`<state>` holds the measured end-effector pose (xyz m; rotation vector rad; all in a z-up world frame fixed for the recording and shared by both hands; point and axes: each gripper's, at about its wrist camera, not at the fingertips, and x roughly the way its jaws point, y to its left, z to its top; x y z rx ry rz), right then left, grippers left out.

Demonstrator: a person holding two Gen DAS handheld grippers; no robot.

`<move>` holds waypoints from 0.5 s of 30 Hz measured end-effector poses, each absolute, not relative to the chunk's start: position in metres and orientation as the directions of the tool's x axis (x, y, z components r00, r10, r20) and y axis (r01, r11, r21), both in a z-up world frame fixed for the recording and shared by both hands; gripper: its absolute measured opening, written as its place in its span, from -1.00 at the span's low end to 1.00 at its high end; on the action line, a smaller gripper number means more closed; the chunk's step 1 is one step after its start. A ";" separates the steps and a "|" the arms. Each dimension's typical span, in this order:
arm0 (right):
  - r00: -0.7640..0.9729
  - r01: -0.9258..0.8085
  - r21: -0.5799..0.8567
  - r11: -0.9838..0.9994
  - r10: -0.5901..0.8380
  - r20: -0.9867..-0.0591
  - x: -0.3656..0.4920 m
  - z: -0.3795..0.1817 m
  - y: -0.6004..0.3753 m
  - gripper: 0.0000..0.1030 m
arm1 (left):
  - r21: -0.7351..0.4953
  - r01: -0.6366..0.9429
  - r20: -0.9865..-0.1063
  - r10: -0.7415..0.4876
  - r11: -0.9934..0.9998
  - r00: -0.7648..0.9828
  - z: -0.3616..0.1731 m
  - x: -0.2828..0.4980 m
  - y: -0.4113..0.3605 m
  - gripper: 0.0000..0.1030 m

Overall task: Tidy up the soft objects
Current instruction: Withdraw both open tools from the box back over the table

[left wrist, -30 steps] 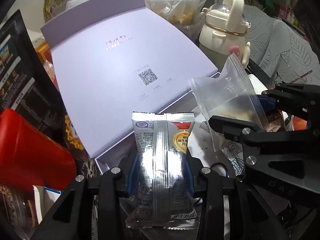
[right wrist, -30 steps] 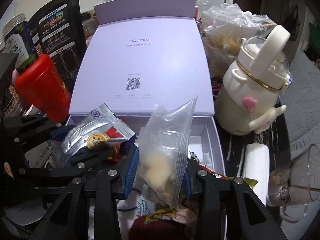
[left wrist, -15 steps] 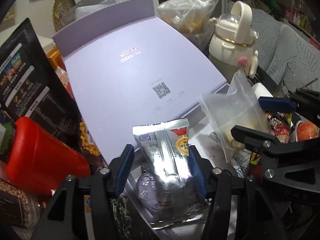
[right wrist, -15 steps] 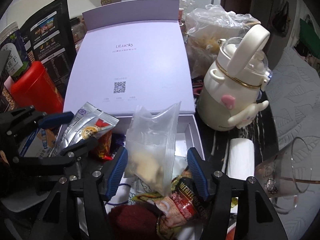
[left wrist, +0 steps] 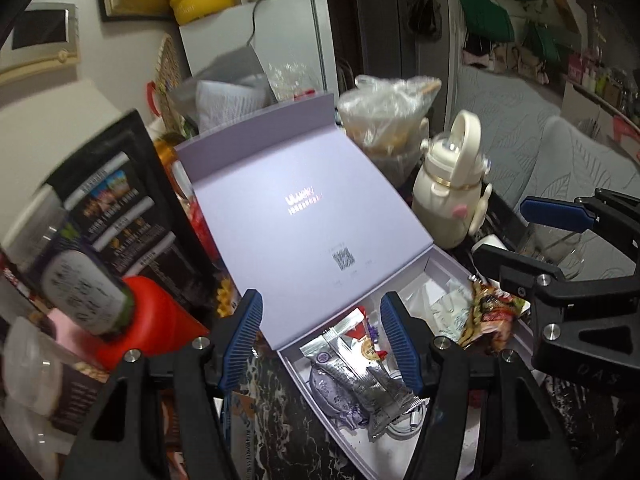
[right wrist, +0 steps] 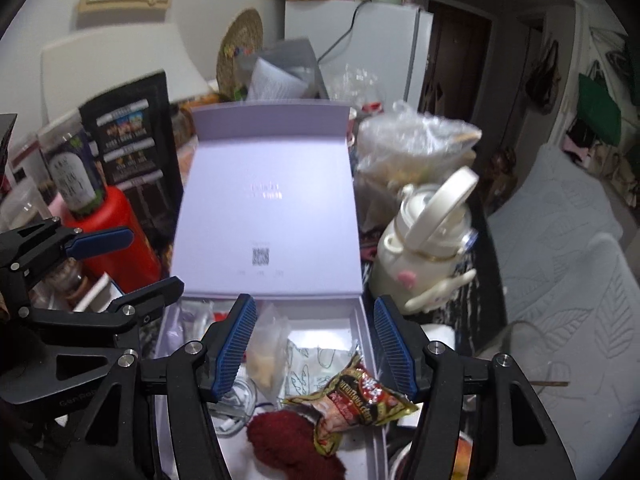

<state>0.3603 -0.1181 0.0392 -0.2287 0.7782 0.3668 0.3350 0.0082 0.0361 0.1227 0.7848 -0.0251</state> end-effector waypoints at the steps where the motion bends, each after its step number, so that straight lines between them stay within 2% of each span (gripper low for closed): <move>1: 0.666 -0.404 -0.071 0.912 0.240 -0.706 0.355 0.048 -0.118 0.20 | 0.100 0.065 -0.693 0.023 0.993 0.721 0.045 0.328 0.010 0.18; 7: 0.737 -0.401 -0.109 0.909 0.250 -0.628 0.316 0.096 -0.116 0.20 | 0.107 0.052 -0.625 0.027 0.993 0.780 0.089 0.290 0.013 0.19; 11: 0.768 -0.393 -0.122 0.911 0.253 -0.588 0.283 0.123 -0.119 0.20 | 0.109 0.046 -0.581 0.026 0.993 0.814 0.113 0.260 0.014 0.42; 14: 0.788 -0.386 -0.123 0.914 0.258 -0.560 0.260 0.138 -0.125 0.21 | 0.121 0.035 -0.536 0.035 0.992 0.844 0.130 0.231 0.013 0.53; 15: 0.795 -0.388 -0.129 0.913 0.260 -0.549 0.251 0.143 -0.127 0.26 | 0.127 0.036 -0.524 0.036 0.991 0.851 0.134 0.222 0.012 0.54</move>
